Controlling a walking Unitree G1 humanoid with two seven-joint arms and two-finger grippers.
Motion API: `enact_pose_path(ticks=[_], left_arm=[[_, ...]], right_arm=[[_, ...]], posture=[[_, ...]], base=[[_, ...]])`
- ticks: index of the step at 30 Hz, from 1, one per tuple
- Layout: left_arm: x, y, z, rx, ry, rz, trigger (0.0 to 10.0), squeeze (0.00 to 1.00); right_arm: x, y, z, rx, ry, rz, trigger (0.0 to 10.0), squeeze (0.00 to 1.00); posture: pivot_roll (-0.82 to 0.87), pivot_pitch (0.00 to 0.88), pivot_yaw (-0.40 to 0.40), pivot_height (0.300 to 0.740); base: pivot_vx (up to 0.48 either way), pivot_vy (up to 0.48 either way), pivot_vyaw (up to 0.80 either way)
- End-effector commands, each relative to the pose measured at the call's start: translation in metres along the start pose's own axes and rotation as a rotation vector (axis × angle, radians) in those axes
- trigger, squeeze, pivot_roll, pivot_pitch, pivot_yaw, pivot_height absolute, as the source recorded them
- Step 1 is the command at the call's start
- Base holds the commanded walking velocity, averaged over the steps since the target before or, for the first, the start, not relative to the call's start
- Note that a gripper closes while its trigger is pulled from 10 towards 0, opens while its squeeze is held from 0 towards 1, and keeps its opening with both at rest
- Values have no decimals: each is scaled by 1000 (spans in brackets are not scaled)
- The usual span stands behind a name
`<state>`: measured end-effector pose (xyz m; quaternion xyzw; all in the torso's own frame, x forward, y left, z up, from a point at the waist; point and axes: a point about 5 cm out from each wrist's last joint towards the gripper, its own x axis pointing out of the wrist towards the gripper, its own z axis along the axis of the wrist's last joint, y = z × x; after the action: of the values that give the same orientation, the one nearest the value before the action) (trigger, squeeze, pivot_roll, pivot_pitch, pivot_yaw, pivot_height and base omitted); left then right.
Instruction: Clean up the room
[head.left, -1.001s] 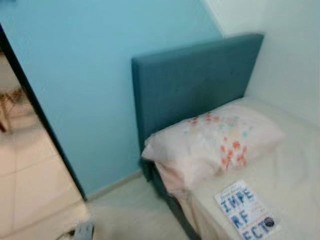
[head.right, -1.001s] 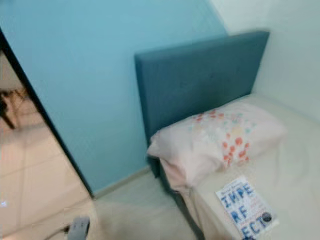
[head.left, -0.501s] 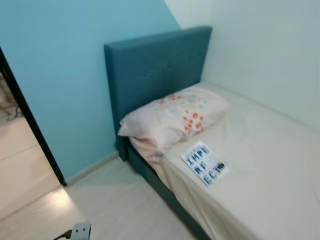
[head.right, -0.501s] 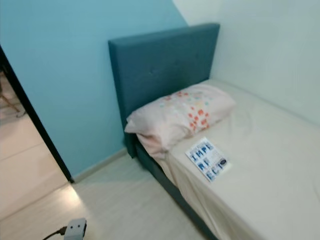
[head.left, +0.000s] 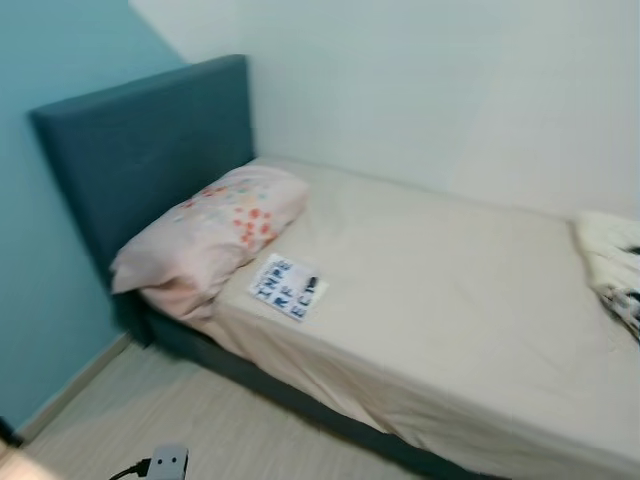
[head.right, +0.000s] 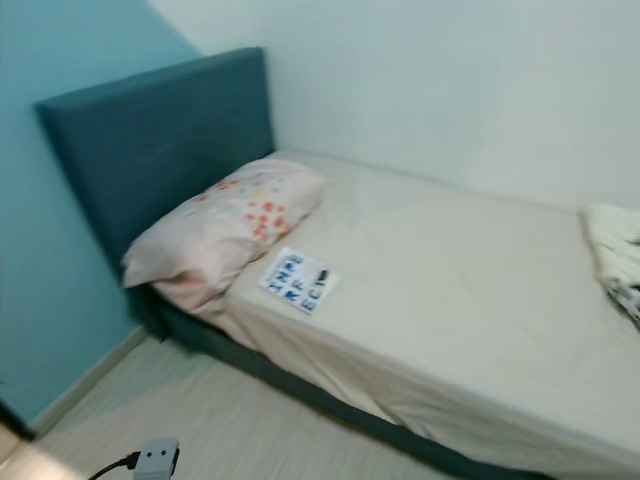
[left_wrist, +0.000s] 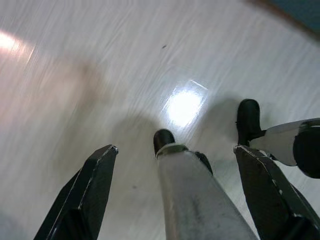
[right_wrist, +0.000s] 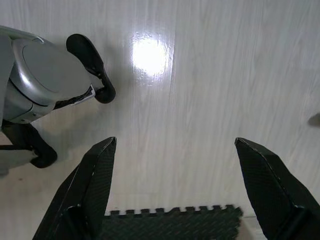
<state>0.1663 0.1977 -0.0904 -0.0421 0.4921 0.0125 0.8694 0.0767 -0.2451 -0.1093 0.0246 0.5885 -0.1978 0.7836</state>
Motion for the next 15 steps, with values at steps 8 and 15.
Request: enact_pose_path(ticks=[8, 15], left_arm=[[0, 2, 1, 41, -5, 11, 10000, 0], [-1, 3, -1, 45, 9, 12, 10000, 0]], right_arm=[[1, -12, 14, -18, -29, -15, 10000, 0], [0, -26, 12, -19, -43, -32, 10000, 0]], posture=[[-38, 0, -19, 727], [-38, 0, -19, 727]], base=[[0, 0, -713], [0, -227, -500]])
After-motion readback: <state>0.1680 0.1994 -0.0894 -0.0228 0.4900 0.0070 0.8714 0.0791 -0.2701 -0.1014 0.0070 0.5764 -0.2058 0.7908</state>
